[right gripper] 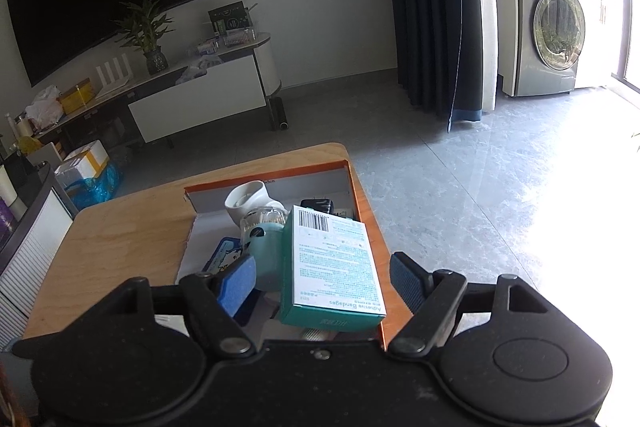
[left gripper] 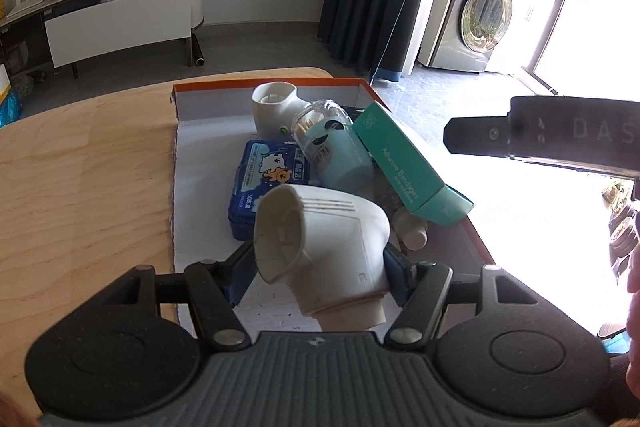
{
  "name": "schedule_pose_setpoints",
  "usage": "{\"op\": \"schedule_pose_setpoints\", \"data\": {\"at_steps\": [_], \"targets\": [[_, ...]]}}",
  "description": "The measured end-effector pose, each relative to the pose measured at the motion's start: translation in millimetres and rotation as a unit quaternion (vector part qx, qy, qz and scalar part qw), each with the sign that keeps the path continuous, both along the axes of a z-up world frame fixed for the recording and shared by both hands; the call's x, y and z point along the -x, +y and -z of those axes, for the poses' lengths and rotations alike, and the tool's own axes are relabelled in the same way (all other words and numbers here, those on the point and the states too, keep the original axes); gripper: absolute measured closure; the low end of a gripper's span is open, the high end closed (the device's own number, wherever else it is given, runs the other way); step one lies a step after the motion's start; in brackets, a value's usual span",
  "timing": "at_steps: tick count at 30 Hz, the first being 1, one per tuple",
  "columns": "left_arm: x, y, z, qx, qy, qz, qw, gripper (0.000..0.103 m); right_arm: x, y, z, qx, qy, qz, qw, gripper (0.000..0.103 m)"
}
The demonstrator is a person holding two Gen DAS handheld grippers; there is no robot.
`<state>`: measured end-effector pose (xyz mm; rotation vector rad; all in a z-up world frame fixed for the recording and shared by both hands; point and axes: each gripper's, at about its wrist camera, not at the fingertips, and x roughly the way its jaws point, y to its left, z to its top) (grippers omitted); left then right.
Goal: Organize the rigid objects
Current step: 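Release the white angled plug into the box by opening the left gripper, then release the teal bandage box into the box by opening the right gripper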
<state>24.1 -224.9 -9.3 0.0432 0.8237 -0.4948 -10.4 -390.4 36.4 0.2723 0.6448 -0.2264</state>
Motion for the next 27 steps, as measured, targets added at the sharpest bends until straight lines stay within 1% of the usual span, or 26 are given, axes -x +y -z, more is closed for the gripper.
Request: {"op": "schedule_pose_setpoints", "data": {"at_steps": [2,4,6,11,12,13,17,19,23,27], "targets": [[0,-2,2,-0.002,0.01,0.004,0.9999,0.035,4,4,-2,0.012,0.0,-0.001,1.0,0.015],[3,-2,1,-0.001,0.004,0.002,1.0,0.03,9,7,-3,0.016,-0.002,0.0,1.0,0.015],[7,0,-1,-0.002,-0.004,-0.001,1.0,0.028,13,7,-4,0.013,-0.005,0.001,1.0,0.015],[12,6,-10,-0.006,-0.01,-0.012,0.9999,0.027,23,9,-5,0.013,-0.006,0.003,1.0,0.015],[15,7,-12,-0.004,-0.013,-0.015,0.9998,0.024,24,10,-4,0.013,-0.006,0.003,1.0,0.015],[17,8,-14,-0.005,-0.015,-0.019,0.9997,0.018,27,11,-5,0.014,-0.007,0.003,1.0,0.015],[28,11,-24,-0.014,-0.028,-0.03,0.9991,0.011,38,14,-6,0.016,-0.009,0.002,1.0,0.015],[33,13,-27,-0.019,-0.033,-0.038,0.9986,0.006,44,14,-8,0.017,-0.011,0.002,1.0,0.015],[43,18,-33,-0.023,-0.041,-0.051,0.9976,0.003,58,15,-9,0.019,-0.013,0.003,1.0,0.014],[54,22,-38,-0.023,-0.037,-0.067,0.9968,0.0,71,18,-6,0.02,-0.009,0.0,1.0,0.014]]}}
